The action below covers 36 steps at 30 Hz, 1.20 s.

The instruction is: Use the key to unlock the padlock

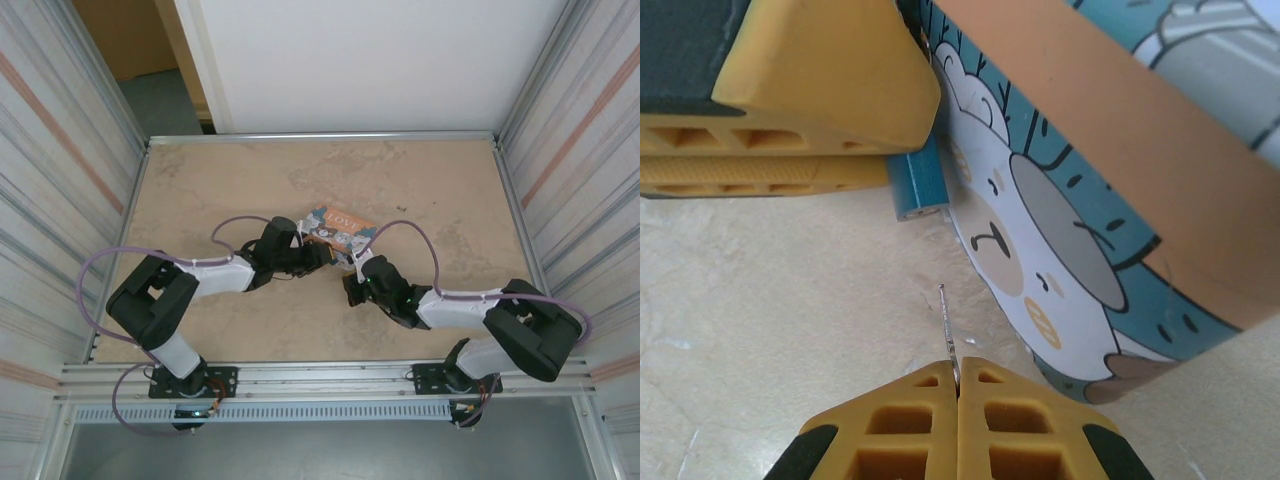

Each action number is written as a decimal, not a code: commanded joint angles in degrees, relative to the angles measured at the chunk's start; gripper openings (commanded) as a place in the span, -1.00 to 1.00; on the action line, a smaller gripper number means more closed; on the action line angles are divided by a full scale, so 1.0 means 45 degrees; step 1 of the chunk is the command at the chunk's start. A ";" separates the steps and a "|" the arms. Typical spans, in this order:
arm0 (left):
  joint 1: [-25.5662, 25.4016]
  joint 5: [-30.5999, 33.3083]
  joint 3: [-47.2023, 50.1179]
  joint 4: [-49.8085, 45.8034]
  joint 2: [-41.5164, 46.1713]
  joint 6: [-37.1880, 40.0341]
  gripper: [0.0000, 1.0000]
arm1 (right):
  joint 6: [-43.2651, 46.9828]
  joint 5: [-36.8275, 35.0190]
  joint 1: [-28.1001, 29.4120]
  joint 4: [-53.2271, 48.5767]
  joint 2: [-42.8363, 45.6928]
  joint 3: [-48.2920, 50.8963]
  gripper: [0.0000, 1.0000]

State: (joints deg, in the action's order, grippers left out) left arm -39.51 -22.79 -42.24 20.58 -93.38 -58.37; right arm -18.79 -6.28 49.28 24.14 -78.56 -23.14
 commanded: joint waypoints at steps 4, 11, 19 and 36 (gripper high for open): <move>-0.0090 -0.0140 -0.0040 0.0017 0.0598 -0.0017 -0.71 | 0.0238 -0.0337 0.0018 0.0651 -0.0241 -0.0524 -1.00; -0.0096 -0.0103 0.0040 0.0036 0.0611 -0.0017 -0.71 | 0.0171 -0.0265 0.0007 0.0749 -0.0175 -0.0503 -1.00; -0.0096 -0.0015 0.0149 0.0075 0.0656 -0.0027 -0.71 | 0.0015 -0.0166 0.0007 0.0768 0.0035 -0.0463 -1.00; -0.0106 -0.0047 0.0207 0.0232 0.0600 -0.0096 -0.71 | -0.0064 -0.0359 0.0007 0.1182 0.0067 -0.0346 -1.00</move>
State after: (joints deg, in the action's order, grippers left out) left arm -39.51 -22.68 -41.87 20.40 -93.30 -58.39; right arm -18.83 -6.46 49.28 26.55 -78.24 -23.90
